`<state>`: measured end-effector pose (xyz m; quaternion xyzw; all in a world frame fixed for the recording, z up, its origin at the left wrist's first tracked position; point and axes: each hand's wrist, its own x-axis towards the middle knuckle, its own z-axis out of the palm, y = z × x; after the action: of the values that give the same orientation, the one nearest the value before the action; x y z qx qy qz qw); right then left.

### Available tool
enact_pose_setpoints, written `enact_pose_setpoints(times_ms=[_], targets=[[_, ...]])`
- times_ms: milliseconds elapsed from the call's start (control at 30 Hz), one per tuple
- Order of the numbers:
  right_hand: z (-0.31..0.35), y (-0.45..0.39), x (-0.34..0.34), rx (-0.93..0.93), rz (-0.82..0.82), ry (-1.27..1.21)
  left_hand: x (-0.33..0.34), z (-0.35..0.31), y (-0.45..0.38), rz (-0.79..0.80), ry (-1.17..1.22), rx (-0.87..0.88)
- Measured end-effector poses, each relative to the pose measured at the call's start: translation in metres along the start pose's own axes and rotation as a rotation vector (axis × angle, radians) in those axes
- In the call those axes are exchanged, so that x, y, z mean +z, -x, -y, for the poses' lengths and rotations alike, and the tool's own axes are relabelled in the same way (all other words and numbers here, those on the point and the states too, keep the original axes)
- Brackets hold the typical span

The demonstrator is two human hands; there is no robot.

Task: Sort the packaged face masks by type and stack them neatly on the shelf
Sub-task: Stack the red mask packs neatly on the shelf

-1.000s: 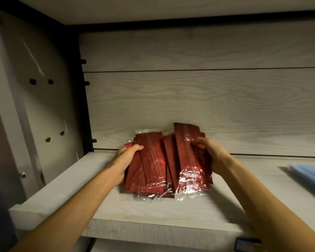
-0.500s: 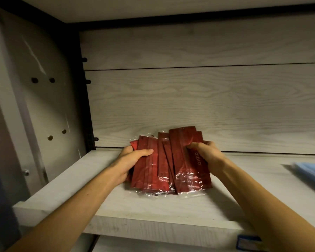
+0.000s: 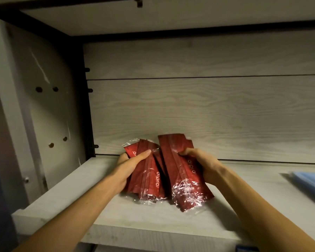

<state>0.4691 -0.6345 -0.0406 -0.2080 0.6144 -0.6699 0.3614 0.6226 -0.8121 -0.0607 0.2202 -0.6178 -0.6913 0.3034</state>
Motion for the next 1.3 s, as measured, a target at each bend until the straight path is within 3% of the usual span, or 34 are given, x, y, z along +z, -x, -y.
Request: enact_pose_setpoints(times_ms=[167, 267, 367, 500, 700, 933, 1067, 1300], targets=[[0.011, 0.005, -0.014, -0.071, 0.012, -0.253, -0.001, -0.004, -0.003, -0.049, 0.031, -0.12], [0.014, 0.005, -0.022, -0.099, 0.039, -0.391, 0.0, -0.002, -0.004, -0.059, -0.004, -0.082], [0.008, 0.001, -0.015, -0.095, 0.07, -0.268, 0.003, -0.001, -0.002, -0.028, -0.018, -0.06], [-0.005, -0.01, 0.0, -0.03, -0.008, -0.058, 0.005, -0.002, 0.001, 0.035, -0.049, -0.028], [-0.007, -0.015, -0.006, -0.016, -0.067, -0.049, 0.011, -0.009, 0.008, 0.11, 0.039, -0.201], [-0.01, -0.01, 0.001, 0.027, 0.019, -0.003, 0.014, -0.006, 0.01, 0.155, -0.037, -0.204], [-0.01, -0.014, -0.003, -0.035, -0.097, 0.034, 0.013, -0.002, 0.004, 0.123, -0.007, -0.121], [-0.01, -0.015, -0.009, -0.118, -0.26, 0.054, 0.003, 0.001, -0.002, 0.042, -0.101, -0.14]])
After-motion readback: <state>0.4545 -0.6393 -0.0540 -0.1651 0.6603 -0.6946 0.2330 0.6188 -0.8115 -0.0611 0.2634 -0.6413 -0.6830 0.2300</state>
